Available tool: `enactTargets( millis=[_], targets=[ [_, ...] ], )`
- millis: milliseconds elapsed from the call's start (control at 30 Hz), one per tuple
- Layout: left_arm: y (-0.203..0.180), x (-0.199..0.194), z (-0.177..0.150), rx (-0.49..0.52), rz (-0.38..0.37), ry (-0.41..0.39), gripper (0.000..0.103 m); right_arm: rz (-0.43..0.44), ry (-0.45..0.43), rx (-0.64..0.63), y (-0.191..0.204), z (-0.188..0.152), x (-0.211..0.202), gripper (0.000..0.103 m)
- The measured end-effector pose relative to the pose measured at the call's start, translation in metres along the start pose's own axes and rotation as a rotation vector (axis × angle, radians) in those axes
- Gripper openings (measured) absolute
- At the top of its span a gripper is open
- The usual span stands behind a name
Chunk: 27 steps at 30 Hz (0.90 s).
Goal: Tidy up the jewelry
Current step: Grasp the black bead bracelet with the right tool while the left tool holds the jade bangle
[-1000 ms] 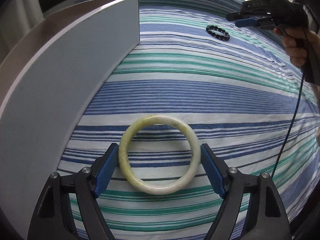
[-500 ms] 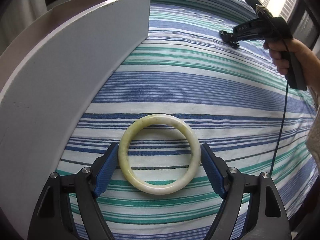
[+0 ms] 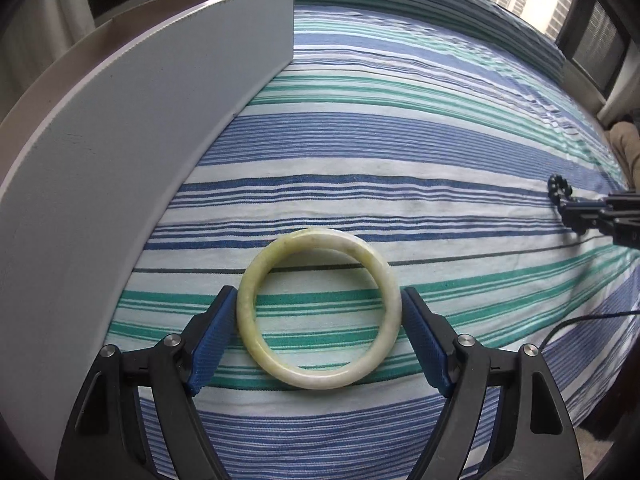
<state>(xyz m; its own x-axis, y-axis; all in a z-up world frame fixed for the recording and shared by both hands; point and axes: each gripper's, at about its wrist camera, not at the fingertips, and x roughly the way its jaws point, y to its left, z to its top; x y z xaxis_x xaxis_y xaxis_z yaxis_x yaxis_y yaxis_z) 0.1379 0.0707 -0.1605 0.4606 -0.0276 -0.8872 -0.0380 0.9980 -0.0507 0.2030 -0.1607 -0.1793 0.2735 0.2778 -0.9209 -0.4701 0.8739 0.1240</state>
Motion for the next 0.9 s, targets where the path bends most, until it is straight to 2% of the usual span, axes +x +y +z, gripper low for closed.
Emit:
enactTargets(
  millis=[133, 233, 300, 433, 567, 667, 733, 767, 900],
  targets=[
    [-0.003, 0.002, -0.002, 0.010, 0.009, -0.004, 0.082, 0.012, -0.044, 0.022, 0.018, -0.029, -0.007, 0.015],
    [-0.003, 0.003, -0.001, 0.016, 0.010, -0.002, 0.082, 0.121, -0.133, 0.139, 0.007, -0.046, -0.025, 0.034],
    [0.000, 0.001, -0.003, 0.008, -0.013, -0.001, 0.083, 0.160, -0.190, 0.222, -0.008, -0.058, -0.043, 0.034],
    [0.006, -0.004, -0.005, -0.013, -0.047, 0.010, 0.087, 0.102, -0.253, 0.314, -0.031, -0.080, -0.067, 0.034],
    [0.003, 0.000, -0.006, 0.004, -0.017, 0.024, 0.093, 0.085, -0.261, 0.383, -0.045, -0.094, -0.070, 0.034],
    [-0.005, 0.004, -0.006, 0.043, 0.035, 0.033, 0.094, 0.093, -0.249, 0.389, -0.047, -0.102, -0.068, 0.034],
    [-0.007, 0.004, -0.005, 0.044, 0.031, 0.024, 0.089, 0.091, -0.246, 0.378, -0.042, -0.096, -0.064, 0.034],
    [-0.007, 0.002, -0.004, 0.044, 0.030, 0.014, 0.082, 0.080, -0.244, 0.376, -0.042, -0.091, -0.063, 0.034],
    [-0.007, 0.002, -0.002, 0.026, 0.040, 0.013, 0.082, 0.037, -0.199, 0.391, -0.061, -0.065, -0.049, 0.034]
  ],
)
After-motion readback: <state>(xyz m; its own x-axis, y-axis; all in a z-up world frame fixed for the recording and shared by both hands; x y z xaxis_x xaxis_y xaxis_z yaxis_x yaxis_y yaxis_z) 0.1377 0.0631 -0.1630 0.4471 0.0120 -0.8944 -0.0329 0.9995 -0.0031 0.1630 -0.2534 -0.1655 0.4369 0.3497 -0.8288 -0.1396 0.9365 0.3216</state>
